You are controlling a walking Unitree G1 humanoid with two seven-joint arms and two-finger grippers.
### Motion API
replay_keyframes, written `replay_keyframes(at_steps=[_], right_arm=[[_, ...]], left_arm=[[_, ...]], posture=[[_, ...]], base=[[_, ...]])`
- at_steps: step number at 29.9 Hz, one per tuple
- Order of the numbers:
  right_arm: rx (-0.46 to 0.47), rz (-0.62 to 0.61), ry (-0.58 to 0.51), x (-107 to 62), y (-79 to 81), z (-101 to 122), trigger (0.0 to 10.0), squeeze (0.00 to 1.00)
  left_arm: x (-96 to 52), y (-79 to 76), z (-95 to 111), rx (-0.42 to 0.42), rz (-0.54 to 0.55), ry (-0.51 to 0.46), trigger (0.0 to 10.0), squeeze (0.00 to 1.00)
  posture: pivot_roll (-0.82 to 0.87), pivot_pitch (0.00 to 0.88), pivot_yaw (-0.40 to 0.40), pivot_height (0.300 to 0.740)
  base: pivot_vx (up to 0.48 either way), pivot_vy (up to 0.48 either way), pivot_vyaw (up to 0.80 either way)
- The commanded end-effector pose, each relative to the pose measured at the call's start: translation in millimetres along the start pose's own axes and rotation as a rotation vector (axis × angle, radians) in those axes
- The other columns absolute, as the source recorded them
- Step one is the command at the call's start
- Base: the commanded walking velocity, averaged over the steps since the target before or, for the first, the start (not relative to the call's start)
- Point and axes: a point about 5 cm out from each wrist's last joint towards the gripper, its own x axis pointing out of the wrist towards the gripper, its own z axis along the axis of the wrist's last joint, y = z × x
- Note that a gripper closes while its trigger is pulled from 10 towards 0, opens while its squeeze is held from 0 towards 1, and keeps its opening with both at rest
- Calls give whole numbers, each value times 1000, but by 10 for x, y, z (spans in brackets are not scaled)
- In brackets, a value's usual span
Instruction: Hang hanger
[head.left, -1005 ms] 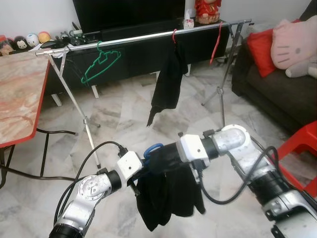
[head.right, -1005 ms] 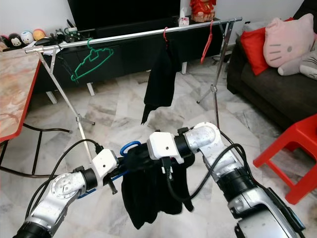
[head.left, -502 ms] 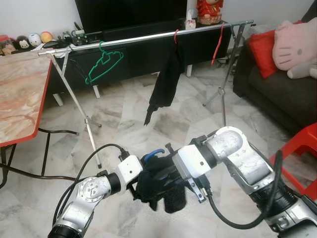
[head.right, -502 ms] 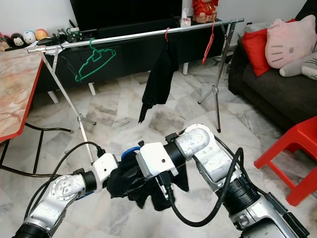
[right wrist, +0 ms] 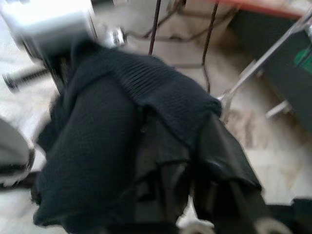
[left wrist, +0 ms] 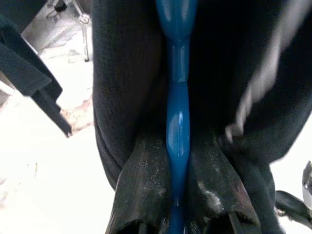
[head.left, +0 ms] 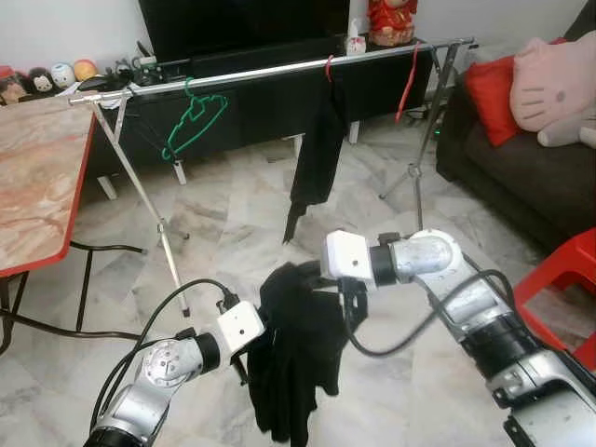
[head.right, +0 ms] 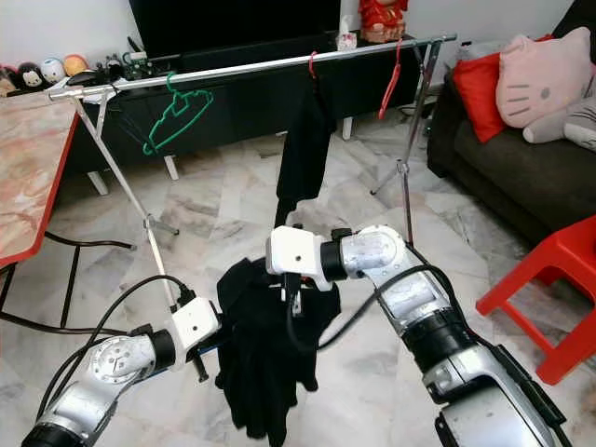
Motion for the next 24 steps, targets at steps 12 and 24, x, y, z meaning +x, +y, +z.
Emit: replay_keyframes(at_steps=[12, 24], right_arm=[[3, -185, 278, -99, -98, -476, 10000, 0], [-110, -199, 424, -122, -113, -602, 10000, 0]], left_arm=[[-107, -66, -159, 119, -101, 135, 10000, 0], [-196, -85, -279, 131, -111, 223, 10000, 0]], posture=[[-120, 0, 43, 740], [-114, 0, 38, 740]], base=[[0, 0, 0], [0, 0, 0]])
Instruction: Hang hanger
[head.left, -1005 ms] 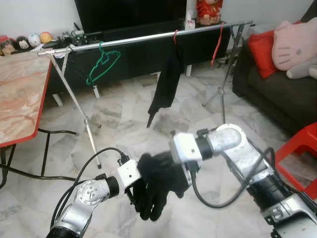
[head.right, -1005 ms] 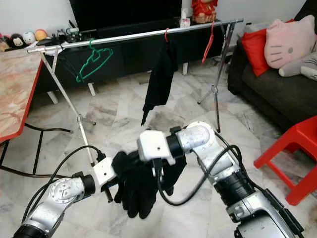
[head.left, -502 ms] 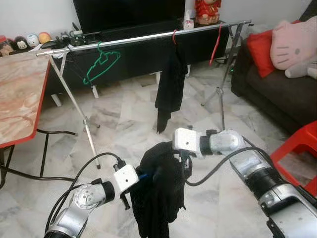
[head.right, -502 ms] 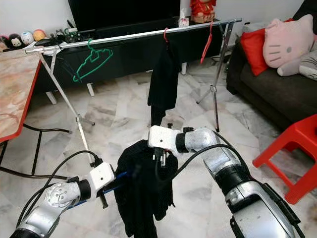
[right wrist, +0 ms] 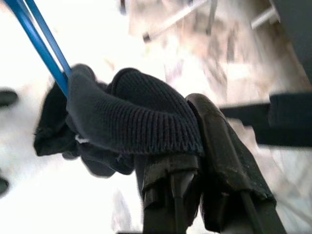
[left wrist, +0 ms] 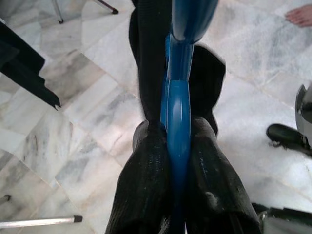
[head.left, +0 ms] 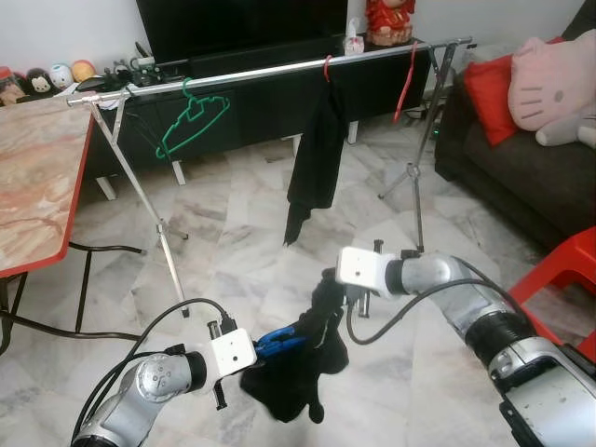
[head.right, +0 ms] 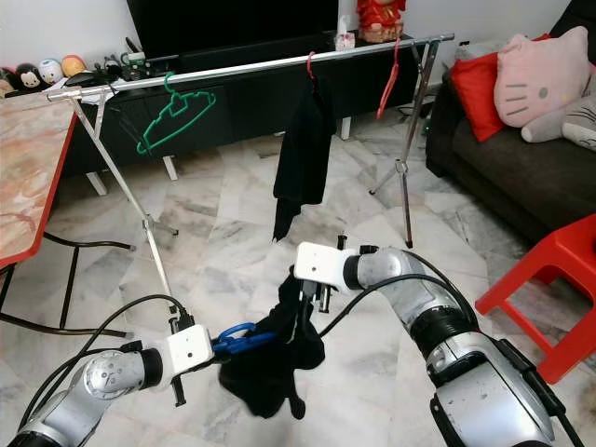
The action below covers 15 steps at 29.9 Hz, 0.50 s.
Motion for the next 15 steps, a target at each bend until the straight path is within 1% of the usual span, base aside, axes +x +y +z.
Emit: replay_keyframes(at_steps=[1, 7, 9, 10, 11, 15], right_arm=[[-47, -50, 35, -40, -128, 16, 10000, 0], [-37, -30, 32, -6, -81, 10, 10000, 0], [-36, -33, 35, -3, -82, 4, 10000, 0], [-35, -45, 54, -2, -86, -19, 10000, 0], [-36, -58, 84, -5, -88, -55, 10000, 0], [-17, -75, 101, 2, -83, -87, 10000, 0]], left_arm=[[-46, -25, -33, 4, -13, 18, 10000, 0], [-66, 12, -12, -9, 37, 7, 10000, 0], [-68, 15, -11, -9, 38, 7, 10000, 0], [-78, 21, -5, -7, 41, 5, 10000, 0], [-107, 37, 23, -18, 54, -19, 10000, 0], [-158, 79, 78, -48, 89, -56, 10000, 0]], posture=[[-115, 0, 39, 740], [-114, 0, 34, 740], [-114, 0, 34, 740], [-113, 0, 33, 740], [-113, 0, 33, 740], [-113, 0, 33, 740]], base=[[0, 0, 0], [0, 0, 0], [0, 0, 0], [0, 0, 0], [0, 0, 0], [0, 0, 0]])
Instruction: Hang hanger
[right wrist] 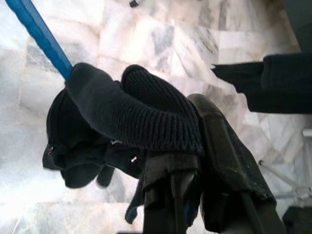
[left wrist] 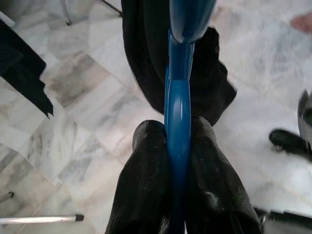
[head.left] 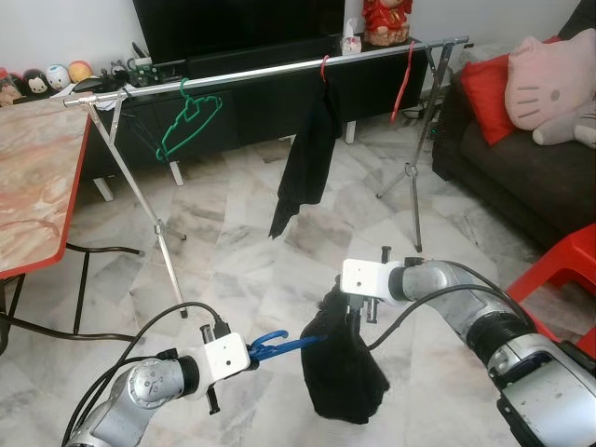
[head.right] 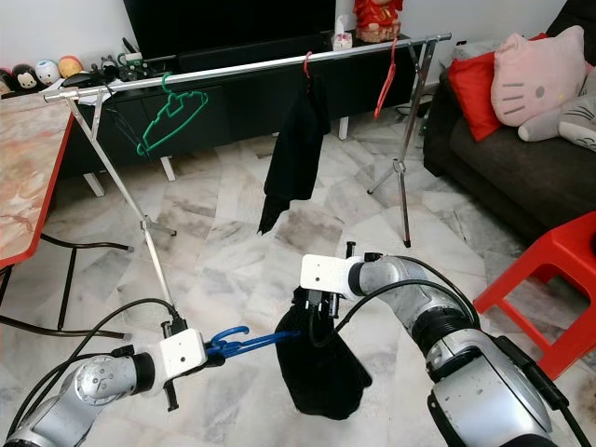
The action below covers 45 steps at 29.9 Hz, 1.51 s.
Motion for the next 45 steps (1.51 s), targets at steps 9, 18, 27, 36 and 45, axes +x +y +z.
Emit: replay_keyframes(at_steps=[9, 18, 27, 36, 45], right_arm=[[4, -20, -17, 49, -29, 85, 10000, 0], [33, -22, -34, 117, 31, 133, 10000, 0], [78, -84, -11, 127, -18, 126, 10000, 0], [109, -78, -13, 172, 40, 141, 10000, 0], [109, -51, -15, 192, 92, 143, 10000, 0]], left_arm=[[-67, 126, 149, -88, 103, -96, 10000, 0], [-53, 78, 239, -158, 74, -144, 10000, 0], [-67, -50, 190, -137, -29, -79, 10000, 0], [-20, 24, 168, -114, 63, -33, 10000, 0], [-7, 100, 229, -142, 141, -80, 10000, 0]], posture=[[-105, 0, 31, 740], [-103, 0, 30, 740], [-97, 0, 30, 740], [-95, 0, 31, 740], [-96, 0, 33, 740]], base=[[0, 0, 0], [0, 0, 0], [0, 0, 0], [0, 0, 0], [0, 0, 0]])
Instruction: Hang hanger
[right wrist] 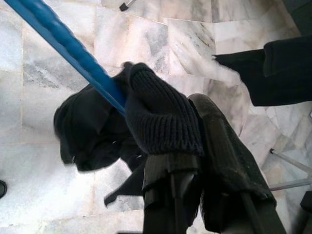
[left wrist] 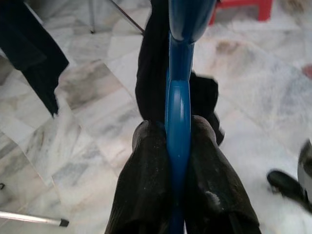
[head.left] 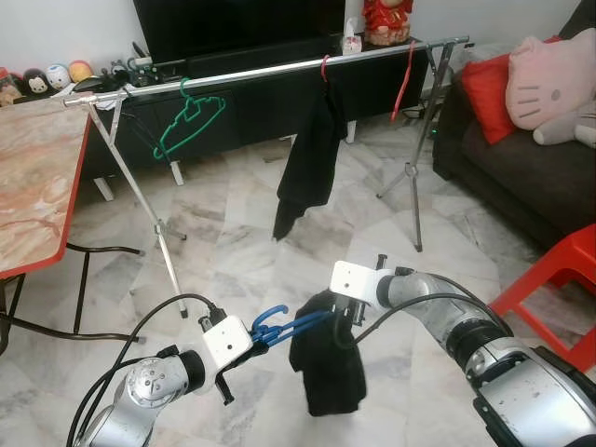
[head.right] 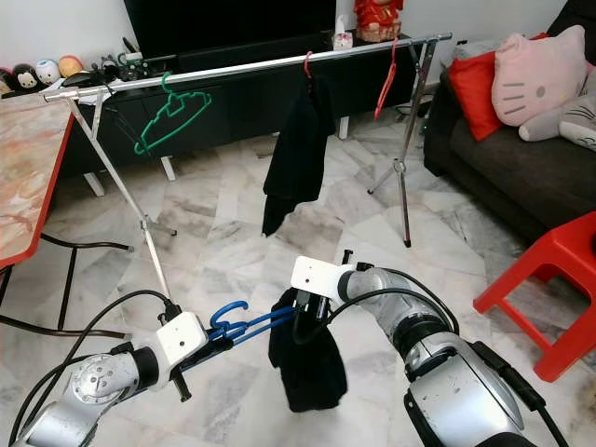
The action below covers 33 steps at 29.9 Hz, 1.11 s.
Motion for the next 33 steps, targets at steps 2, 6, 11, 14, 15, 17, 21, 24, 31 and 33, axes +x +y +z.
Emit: replay_keyframes(at_steps=[2, 6, 11, 14, 15, 17, 21, 24, 31, 33], right_arm=[[3, 3, -23, 11, -30, 71, 10000, 0], [-1, 40, -39, 39, 34, 102, 10000, 0], [26, 49, -72, 52, 42, 156, 10000, 0], [32, 24, -75, 39, -5, 170, 10000, 0], [32, 18, -75, 36, -17, 173, 10000, 0], [53, -5, -85, 29, -56, 198, 10000, 0], [89, -49, -76, 17, -100, 182, 10000, 0], [104, -77, -48, 7, -118, 131, 10000, 0], [118, -102, -8, 0, -127, 72, 10000, 0], [116, -90, -11, 5, -114, 78, 10000, 0]], left_arm=[[-12, 86, 34, -4, 38, -14, 10000, 0], [5, 77, 58, -19, 43, -32, 10000, 0], [15, 99, 69, -28, 67, -35, 10000, 0], [30, 118, 33, -10, 89, 1, 10000, 0], [34, 122, 23, -6, 94, 10, 10000, 0], [47, 136, 16, -11, 118, 13, 10000, 0], [54, 151, -20, 0, 141, 46, 10000, 0], [39, 159, -44, 0, 147, 60, 10000, 0], [10, 182, -57, 4, 166, 64, 10000, 0], [13, 183, -52, 5, 169, 60, 10000, 0]], posture=[[-96, 0, 33, 740], [-93, 0, 33, 740], [-93, 0, 34, 740], [-94, 0, 34, 740], [-94, 0, 34, 740], [-102, 0, 37, 740], [-103, 0, 38, 740], [-102, 0, 38, 740], [-97, 0, 37, 740], [-97, 0, 37, 740]], base=[[0, 0, 0], [0, 0, 0], [0, 0, 0], [0, 0, 0], [0, 0, 0], [0, 0, 0], [0, 0, 0], [0, 0, 0], [0, 0, 0], [0, 0, 0]])
